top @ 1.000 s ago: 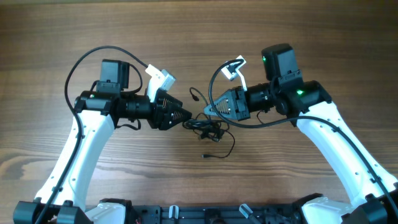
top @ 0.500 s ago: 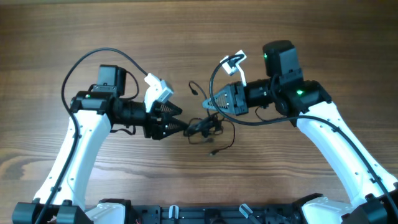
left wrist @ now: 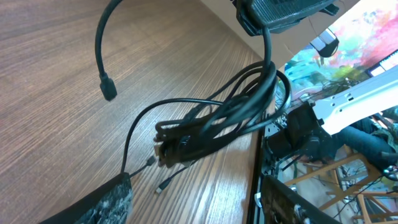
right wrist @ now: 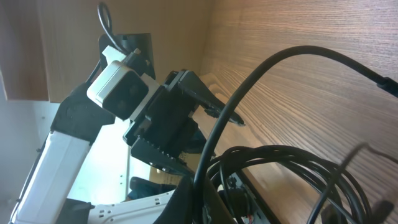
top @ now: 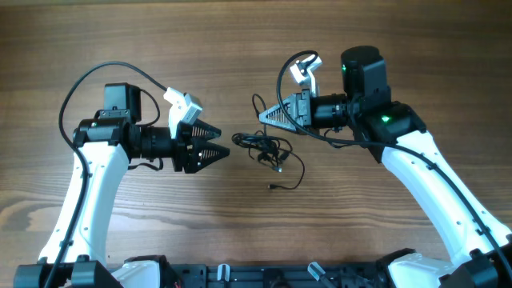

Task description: Untangle cables

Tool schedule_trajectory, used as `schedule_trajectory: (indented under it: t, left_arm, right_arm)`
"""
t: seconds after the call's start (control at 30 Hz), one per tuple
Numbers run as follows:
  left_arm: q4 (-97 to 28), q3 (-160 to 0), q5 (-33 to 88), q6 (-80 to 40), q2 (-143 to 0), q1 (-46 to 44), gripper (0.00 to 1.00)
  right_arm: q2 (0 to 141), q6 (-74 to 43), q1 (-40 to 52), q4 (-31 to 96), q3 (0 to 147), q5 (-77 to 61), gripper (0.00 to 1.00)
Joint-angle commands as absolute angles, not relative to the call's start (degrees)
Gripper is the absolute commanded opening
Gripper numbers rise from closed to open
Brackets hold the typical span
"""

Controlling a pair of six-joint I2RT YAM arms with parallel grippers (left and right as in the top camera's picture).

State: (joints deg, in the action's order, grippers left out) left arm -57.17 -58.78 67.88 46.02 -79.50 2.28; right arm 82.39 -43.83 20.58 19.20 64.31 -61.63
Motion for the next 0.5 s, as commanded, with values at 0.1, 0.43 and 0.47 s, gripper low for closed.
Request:
schedule_trajectory:
  t: [0.1,0.43,0.47]
  left_arm:
    - [-55.24,-59.27,69.65,46.09,-79.64,2.35,0.66]
    - [-51.44,-59.27,68.03,46.04,-82.46,-4.16,0.50]
    - [-51.40,-59.27,67.88,46.06,-83.40,-4.89,0.49]
  right_arm:
    - [82.17,-45.25,20.78,18.83,64.79,-63.02,0.04]
    - [82.17,-45.41,20.78,17.37,64.79,-64.55,0.04]
    - [82.17,-45.39,20.78,17.19,64.79,-64.53,0.04]
